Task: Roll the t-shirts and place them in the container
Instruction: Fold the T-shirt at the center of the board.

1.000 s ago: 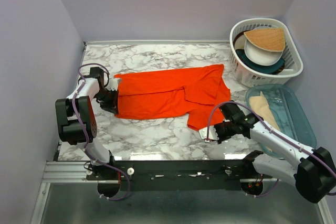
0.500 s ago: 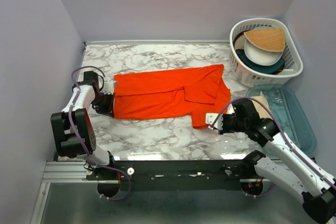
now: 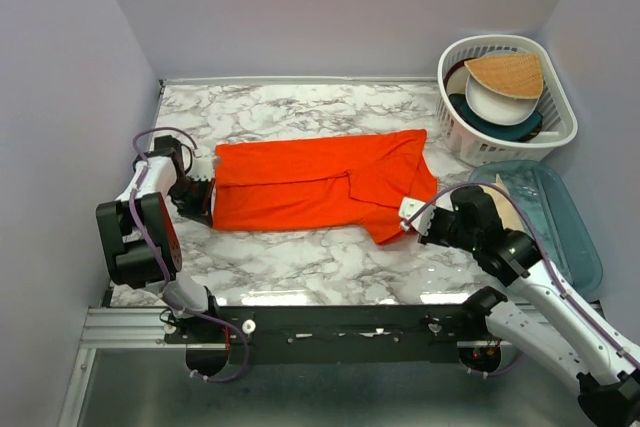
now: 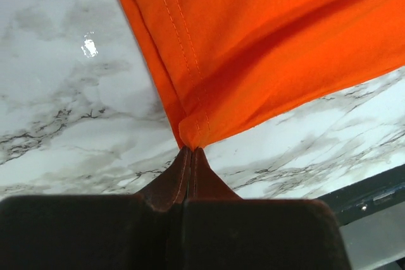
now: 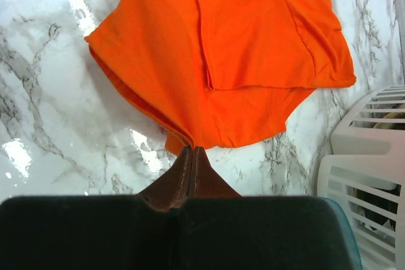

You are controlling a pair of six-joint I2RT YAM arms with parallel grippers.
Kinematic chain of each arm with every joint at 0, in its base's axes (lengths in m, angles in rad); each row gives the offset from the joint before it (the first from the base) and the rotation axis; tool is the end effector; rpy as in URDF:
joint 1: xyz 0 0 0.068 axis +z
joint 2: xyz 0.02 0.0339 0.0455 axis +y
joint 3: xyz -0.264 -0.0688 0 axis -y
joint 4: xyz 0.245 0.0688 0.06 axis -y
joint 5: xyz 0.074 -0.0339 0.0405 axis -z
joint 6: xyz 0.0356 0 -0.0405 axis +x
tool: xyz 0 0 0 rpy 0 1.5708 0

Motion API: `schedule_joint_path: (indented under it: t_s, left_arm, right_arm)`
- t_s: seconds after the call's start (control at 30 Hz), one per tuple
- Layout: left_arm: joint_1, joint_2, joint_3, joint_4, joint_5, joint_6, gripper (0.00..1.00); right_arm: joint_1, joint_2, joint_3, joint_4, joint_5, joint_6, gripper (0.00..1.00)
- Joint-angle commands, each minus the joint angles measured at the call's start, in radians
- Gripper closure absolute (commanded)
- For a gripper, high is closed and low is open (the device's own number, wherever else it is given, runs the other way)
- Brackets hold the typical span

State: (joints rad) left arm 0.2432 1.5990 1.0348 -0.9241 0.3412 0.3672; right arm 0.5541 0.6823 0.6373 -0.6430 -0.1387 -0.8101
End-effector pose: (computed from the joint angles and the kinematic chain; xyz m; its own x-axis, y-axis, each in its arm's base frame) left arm 0.2702 0.0548 0.1899 -0.9747 0.1067 -0.1966 0.1604 0.9460 -0.2817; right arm 0.1224 0.0815 0.2595 0.0710 -0.7997 -0.5962 -0.8130 0.2999 -0.4991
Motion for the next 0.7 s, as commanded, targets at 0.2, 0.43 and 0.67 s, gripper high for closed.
schedule_joint_path:
  t_s: [0.2,0.43,0.67]
  left_arm:
    - [0.01,0.078,0.174,-0.022,0.042,-0.019,1.0]
    - [0.005,0.16,0.269,-0.015,0.079,-0.059,1.0]
    - [-0.016,0.26,0.39,0.004,0.081,-0.1,1.0]
  right_arm:
    - [-0.065,0.169,0.122,0.215,0.073,0.016,0.99]
    - [-0.175,0.33,0.208,0.296,0.044,-0.032,0.99]
    - [-0.221,0.499,0.295,0.361,0.031,-0.078,0.99]
